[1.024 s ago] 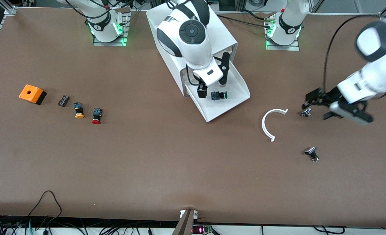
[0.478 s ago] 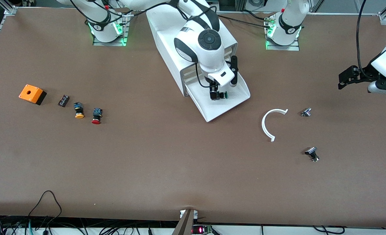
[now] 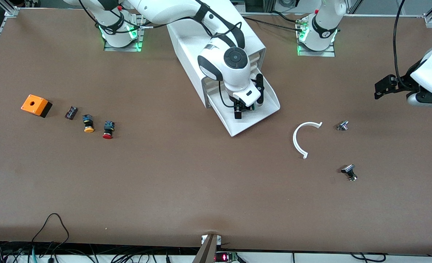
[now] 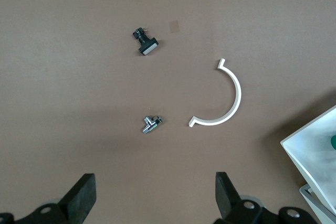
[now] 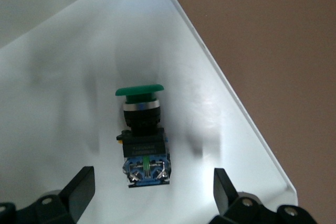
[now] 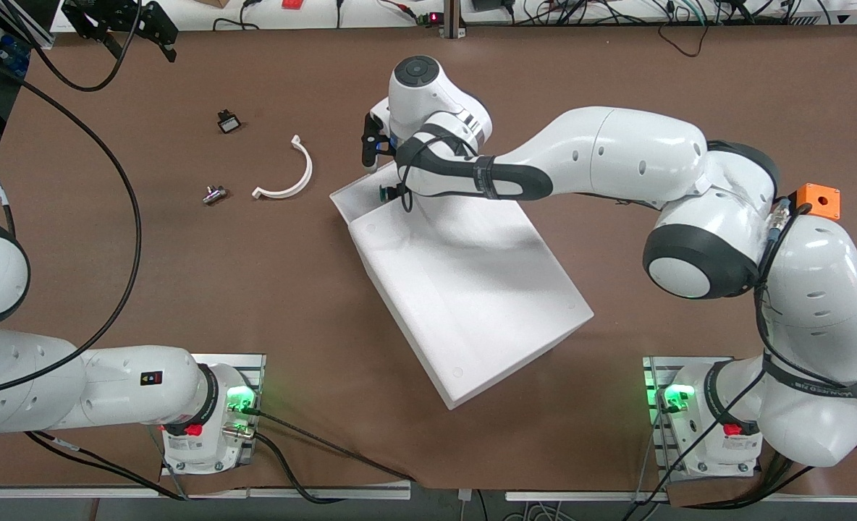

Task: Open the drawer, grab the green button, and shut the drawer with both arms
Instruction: 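Lower the right gripper onto the green button and close it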

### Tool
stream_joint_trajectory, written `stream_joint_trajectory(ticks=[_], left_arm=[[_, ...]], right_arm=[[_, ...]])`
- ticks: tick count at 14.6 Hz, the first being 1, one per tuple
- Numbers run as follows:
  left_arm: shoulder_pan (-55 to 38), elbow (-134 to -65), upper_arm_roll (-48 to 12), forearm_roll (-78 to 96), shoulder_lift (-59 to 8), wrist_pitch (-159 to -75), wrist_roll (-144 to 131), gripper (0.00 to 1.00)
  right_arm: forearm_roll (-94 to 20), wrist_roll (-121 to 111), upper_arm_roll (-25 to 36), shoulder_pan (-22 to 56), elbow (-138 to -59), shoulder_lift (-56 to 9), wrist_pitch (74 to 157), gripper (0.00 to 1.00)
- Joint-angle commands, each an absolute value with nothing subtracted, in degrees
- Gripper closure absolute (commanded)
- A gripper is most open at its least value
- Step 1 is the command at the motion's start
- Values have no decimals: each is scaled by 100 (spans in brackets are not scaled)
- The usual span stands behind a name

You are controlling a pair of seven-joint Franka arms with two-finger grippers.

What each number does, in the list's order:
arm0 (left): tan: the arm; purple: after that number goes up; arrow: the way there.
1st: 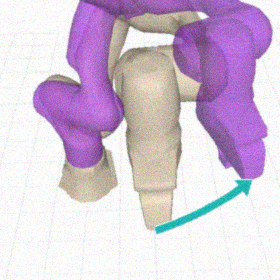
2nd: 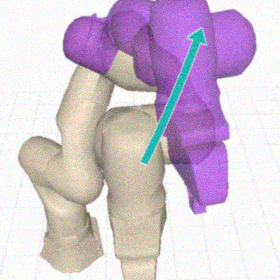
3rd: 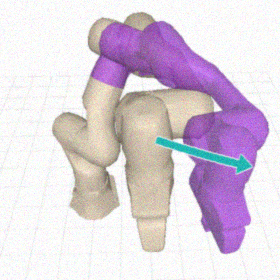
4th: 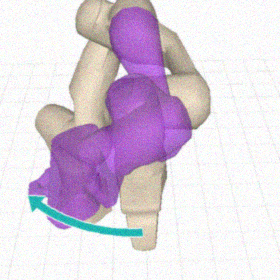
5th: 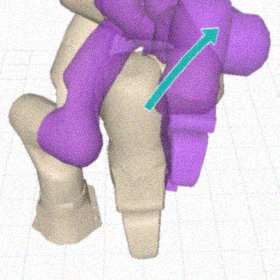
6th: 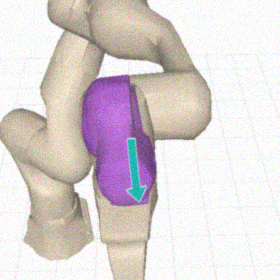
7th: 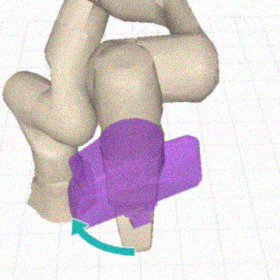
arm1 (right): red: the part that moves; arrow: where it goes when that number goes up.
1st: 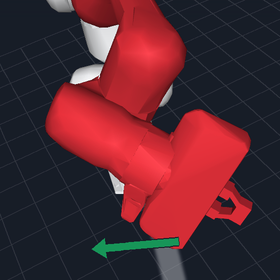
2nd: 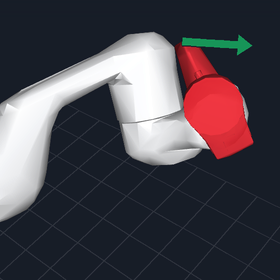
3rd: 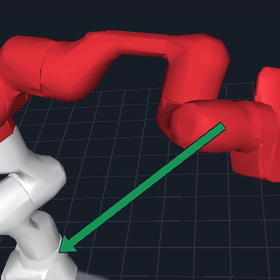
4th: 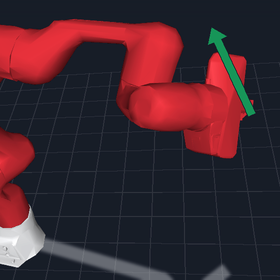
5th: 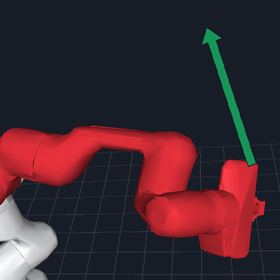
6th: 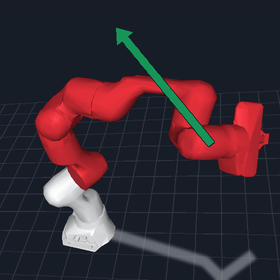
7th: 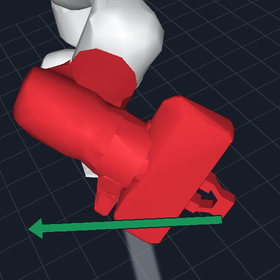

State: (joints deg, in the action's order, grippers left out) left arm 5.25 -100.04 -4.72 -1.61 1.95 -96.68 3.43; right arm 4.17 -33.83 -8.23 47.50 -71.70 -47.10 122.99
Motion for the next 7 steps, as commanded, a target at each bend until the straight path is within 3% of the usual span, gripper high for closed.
stream_joint_trajectory(ticks=[1,7], left_arm=[[510,-9853,-492,-308,141,-9519,237,0],[554,-9844,-475,-246,149,-9501,237,0]], right_arm=[[536,-3393,-782,4869,-6970,-4860,12278,0],[580,-3393,-773,4913,-6961,-4966,12384,0]])
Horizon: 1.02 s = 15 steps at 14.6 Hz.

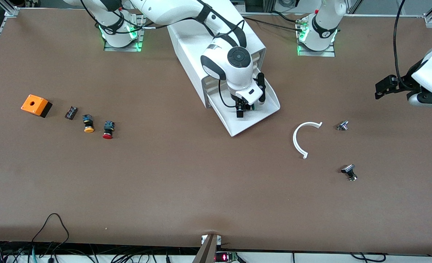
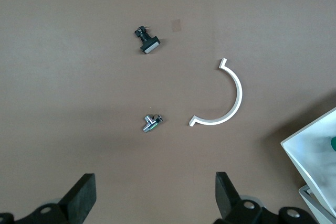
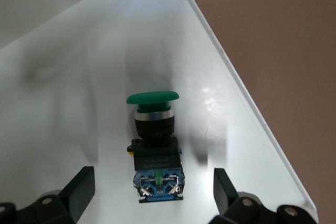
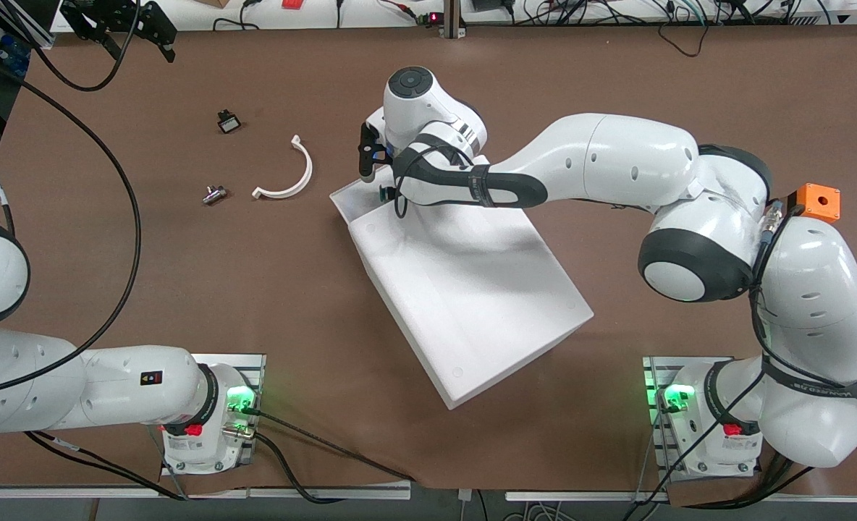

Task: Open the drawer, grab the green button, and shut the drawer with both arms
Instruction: 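Lower the right gripper onto the green button and close it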

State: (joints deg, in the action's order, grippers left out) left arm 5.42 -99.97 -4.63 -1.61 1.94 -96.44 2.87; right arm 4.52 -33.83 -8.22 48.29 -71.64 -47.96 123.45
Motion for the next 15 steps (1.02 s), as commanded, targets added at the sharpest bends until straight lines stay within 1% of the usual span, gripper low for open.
stream_joint_trajectory(ticks=[1,6,8,10,13,15], left_arm=[[554,-9844,-483,-246,149,-9501,237,0],[545,-9835,-501,-229,167,-9448,229,0],[527,-9826,-501,-229,167,-9396,229,0],[527,-9826,-519,-220,167,-9396,229,0],[527,-9826,-519,-229,167,-9396,229,0],[527,-9826,-519,-229,167,-9396,229,0]], right_arm=[[641,-3393,-782,4913,-6961,-4966,12410,0],[659,-3392,-773,4913,-6961,-5054,12603,2],[659,-3401,-773,4922,-6961,-5071,12656,5],[659,-3428,-765,4931,-6961,-5071,12656,16],[668,-3454,-756,4931,-6961,-5080,12805,38],[808,-3454,-756,4931,-6961,-5080,12814,49]])
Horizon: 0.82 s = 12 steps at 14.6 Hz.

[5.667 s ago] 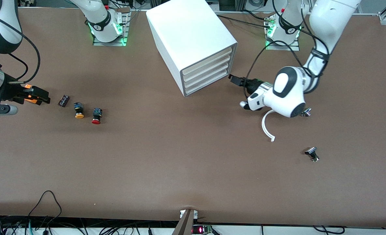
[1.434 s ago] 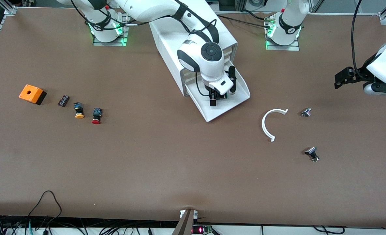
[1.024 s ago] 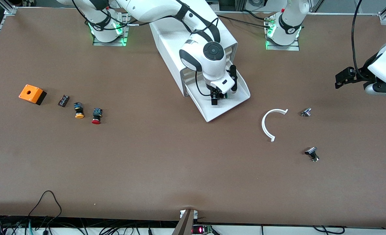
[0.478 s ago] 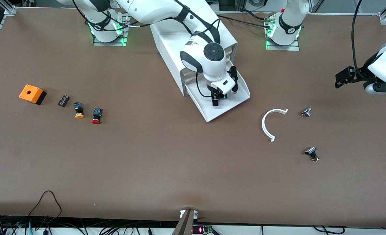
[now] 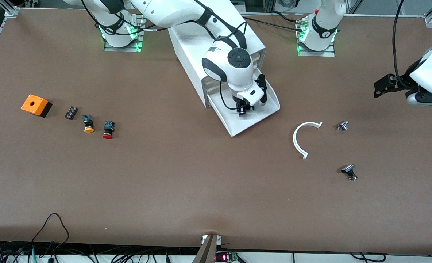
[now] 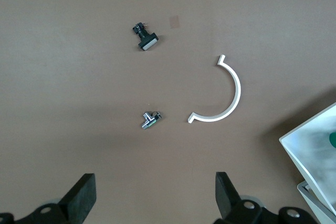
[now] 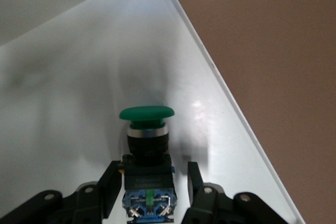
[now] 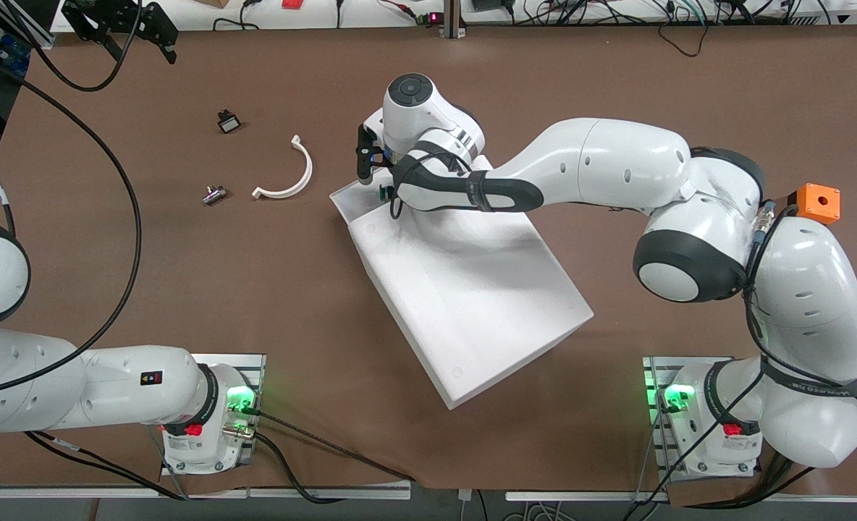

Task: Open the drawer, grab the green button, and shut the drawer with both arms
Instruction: 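Lower the right gripper onto the green button and close it, then lift the green button out of the drawer with the right gripper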

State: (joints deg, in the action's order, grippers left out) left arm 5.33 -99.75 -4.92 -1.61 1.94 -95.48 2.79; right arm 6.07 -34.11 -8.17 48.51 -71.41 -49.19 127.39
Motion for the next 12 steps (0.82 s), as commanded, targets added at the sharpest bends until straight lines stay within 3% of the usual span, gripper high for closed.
stream_joint_trajectory(ticks=[1,6,12], left_arm=[[527,-9826,-527,-229,167,-9396,229,0],[527,-9826,-519,-220,158,-9387,229,0],[527,-9826,-519,-220,158,-9387,229,0]], right_arm=[[913,-3445,-756,4931,-6961,-5080,12814,54],[1037,-3384,-756,4992,-6961,-5054,12814,71],[976,-3112,-528,5124,-6970,-4396,12516,75]])
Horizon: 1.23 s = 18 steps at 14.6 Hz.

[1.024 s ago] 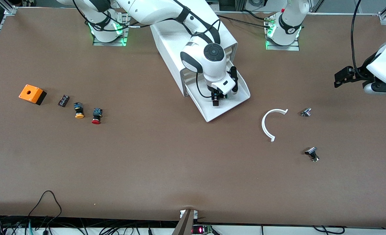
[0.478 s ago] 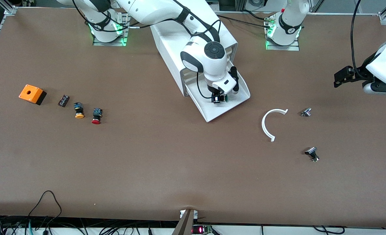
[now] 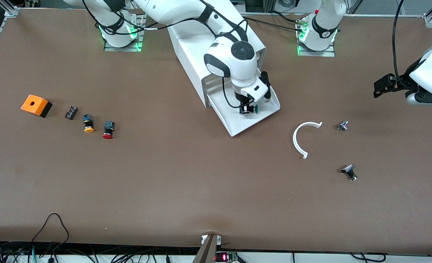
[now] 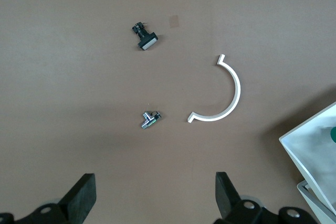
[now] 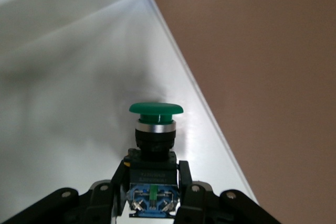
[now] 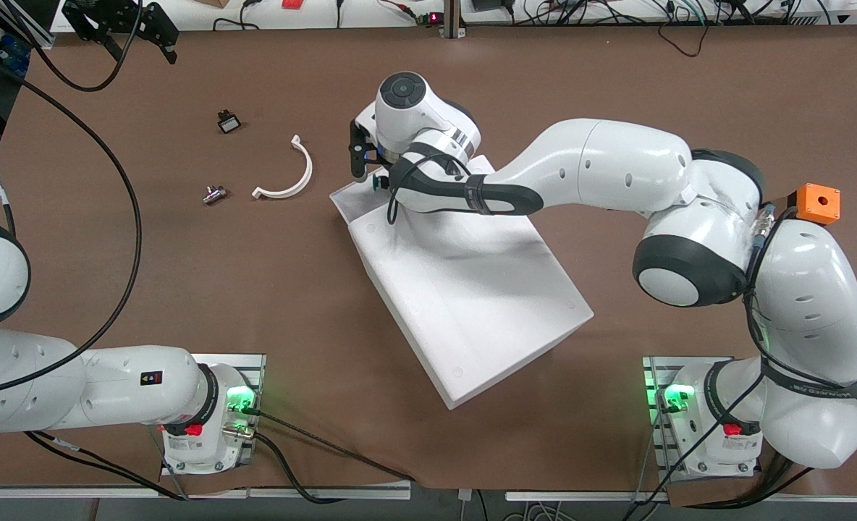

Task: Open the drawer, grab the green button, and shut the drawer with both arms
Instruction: 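Lift the green button out of the drawer with the right gripper, then carry the green button to the table while the left gripper reaches the drawer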

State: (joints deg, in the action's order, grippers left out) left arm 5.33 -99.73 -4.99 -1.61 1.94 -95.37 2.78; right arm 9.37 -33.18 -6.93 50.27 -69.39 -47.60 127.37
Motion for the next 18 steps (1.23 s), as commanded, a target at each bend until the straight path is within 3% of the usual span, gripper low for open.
stream_joint_trajectory(ticks=[1,4,11,18], left_arm=[[527,-9826,-527,-220,167,-9387,229,0],[519,-9783,-536,-220,158,-9378,229,0],[492,-9616,-545,-220,106,-9352,220,0],[475,-9318,-545,-194,-157,-9360,202,0]], right_arm=[[958,-3024,-475,5115,-6978,-4255,12507,75],[949,-2751,-256,4966,-7049,-3772,12437,75],[704,-2198,105,4080,-8040,-2620,12243,75],[369,-1267,97,2735,-8700,-2575,12296,75]])
